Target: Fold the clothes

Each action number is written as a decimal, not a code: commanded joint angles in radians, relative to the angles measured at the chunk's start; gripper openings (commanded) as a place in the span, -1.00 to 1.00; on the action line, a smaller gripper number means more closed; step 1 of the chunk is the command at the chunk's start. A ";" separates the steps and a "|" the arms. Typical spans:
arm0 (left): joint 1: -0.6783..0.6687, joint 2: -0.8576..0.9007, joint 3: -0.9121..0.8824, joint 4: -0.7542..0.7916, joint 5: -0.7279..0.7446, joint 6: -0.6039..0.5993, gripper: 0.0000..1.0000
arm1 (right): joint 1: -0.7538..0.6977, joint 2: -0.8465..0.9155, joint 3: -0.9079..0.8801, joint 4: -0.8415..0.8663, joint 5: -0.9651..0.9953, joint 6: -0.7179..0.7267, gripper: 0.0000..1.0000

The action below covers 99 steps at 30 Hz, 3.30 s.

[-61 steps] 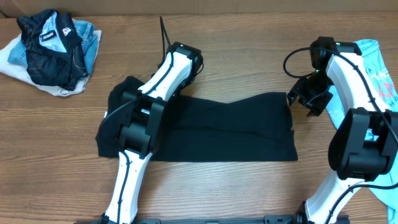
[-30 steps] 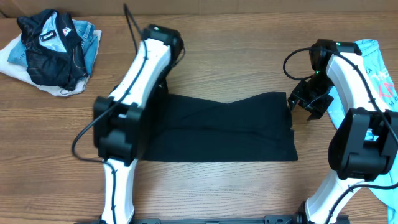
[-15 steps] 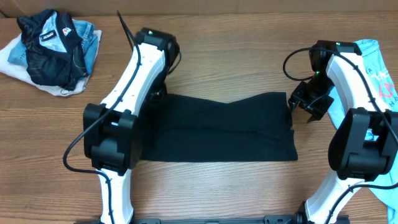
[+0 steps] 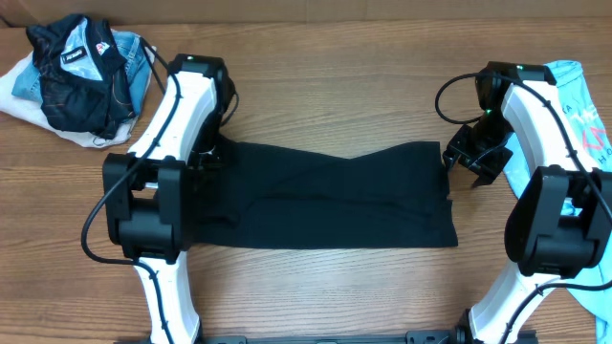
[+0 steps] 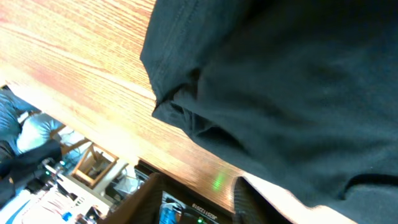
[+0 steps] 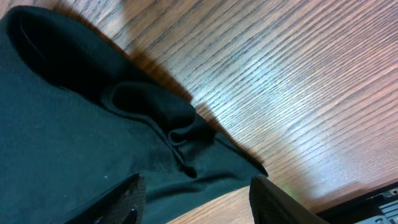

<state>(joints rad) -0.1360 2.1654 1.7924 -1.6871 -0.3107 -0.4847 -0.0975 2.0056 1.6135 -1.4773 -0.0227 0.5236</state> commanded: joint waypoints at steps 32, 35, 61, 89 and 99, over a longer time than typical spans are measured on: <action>-0.034 -0.097 -0.291 0.405 0.468 0.357 -0.92 | 0.196 -0.025 -0.063 0.108 -0.237 -0.146 -0.90; -0.013 -0.097 -0.339 0.443 0.463 0.357 -0.92 | 0.194 -0.025 -0.103 0.140 -0.224 -0.147 -0.87; 0.221 -0.097 -0.502 0.560 0.449 0.373 -0.76 | 0.017 -0.008 -0.362 0.370 -0.141 -0.130 -0.92; 0.242 -0.097 -0.502 0.562 0.393 0.331 -0.68 | 0.113 -0.131 -0.197 0.229 -0.271 -0.229 -0.89; 0.242 -0.097 -0.502 0.563 0.415 0.332 -0.74 | 0.222 -0.130 -0.423 0.443 -0.270 -0.135 -0.83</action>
<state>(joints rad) 0.0875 2.0476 1.3151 -1.1549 0.1867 -0.1505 0.1238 1.8805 1.2366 -1.0599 -0.2855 0.3496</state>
